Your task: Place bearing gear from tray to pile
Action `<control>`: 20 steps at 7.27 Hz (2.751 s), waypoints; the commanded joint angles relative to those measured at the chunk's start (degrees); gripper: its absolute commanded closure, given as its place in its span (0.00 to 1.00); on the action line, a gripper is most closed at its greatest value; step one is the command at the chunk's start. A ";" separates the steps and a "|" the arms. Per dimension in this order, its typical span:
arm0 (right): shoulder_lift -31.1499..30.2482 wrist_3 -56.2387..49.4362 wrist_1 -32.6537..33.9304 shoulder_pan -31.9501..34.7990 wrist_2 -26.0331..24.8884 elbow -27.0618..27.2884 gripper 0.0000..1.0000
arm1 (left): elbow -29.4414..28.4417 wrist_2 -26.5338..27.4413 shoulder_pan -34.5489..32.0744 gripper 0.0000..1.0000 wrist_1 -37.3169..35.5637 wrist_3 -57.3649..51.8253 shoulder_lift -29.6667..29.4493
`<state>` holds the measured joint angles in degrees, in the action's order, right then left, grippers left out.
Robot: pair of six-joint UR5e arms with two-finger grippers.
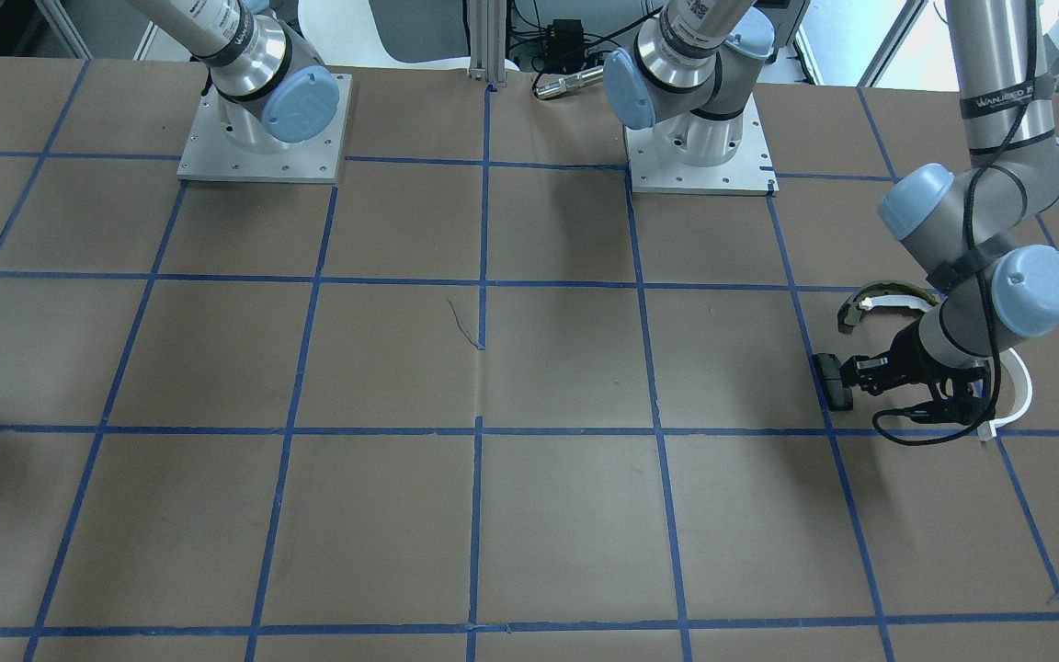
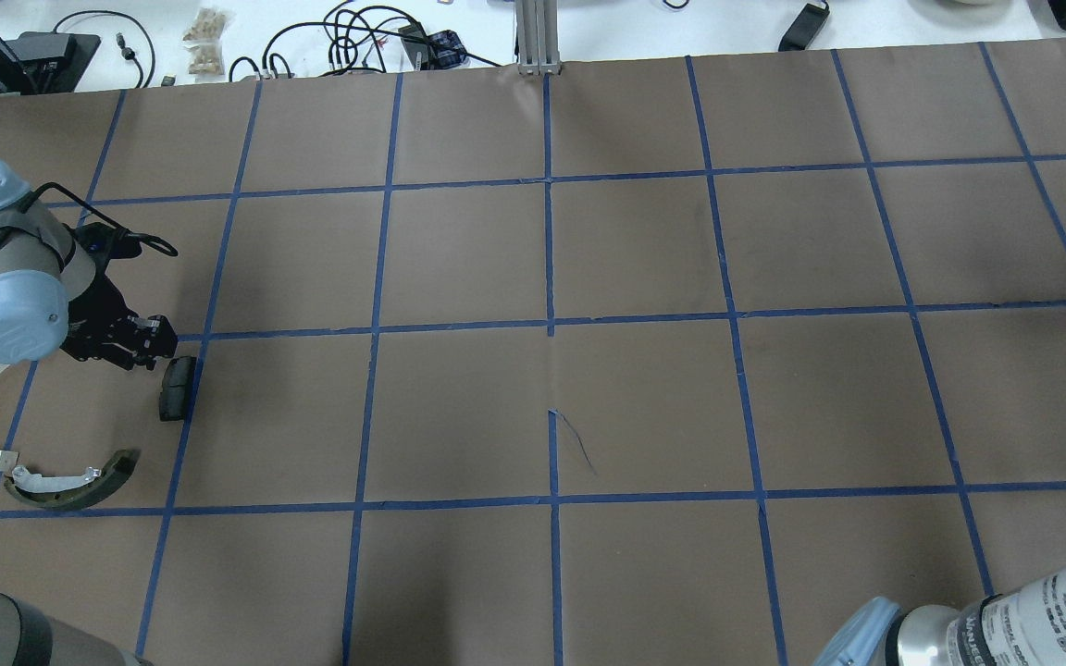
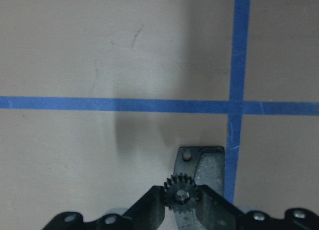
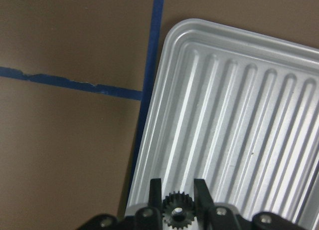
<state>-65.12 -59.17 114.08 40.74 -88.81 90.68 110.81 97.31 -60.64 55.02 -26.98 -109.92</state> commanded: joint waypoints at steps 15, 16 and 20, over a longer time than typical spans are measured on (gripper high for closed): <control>-1.78 104.32 27.06 67.17 9.09 19.62 1.00 | -21.86 -6.87 -29.87 0.00 35.16 26.62 19.47; -1.33 104.87 26.98 68.50 9.09 19.71 1.00 | -21.78 -7.40 -30.94 0.00 32.54 27.24 20.44; -0.54 107.07 27.07 70.62 11.56 19.71 0.62 | -20.99 -10.05 -30.77 0.00 31.81 27.07 21.33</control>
<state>-65.52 47.10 141.16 111.02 -77.08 110.37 89.37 86.45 -91.40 86.70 0.02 -88.48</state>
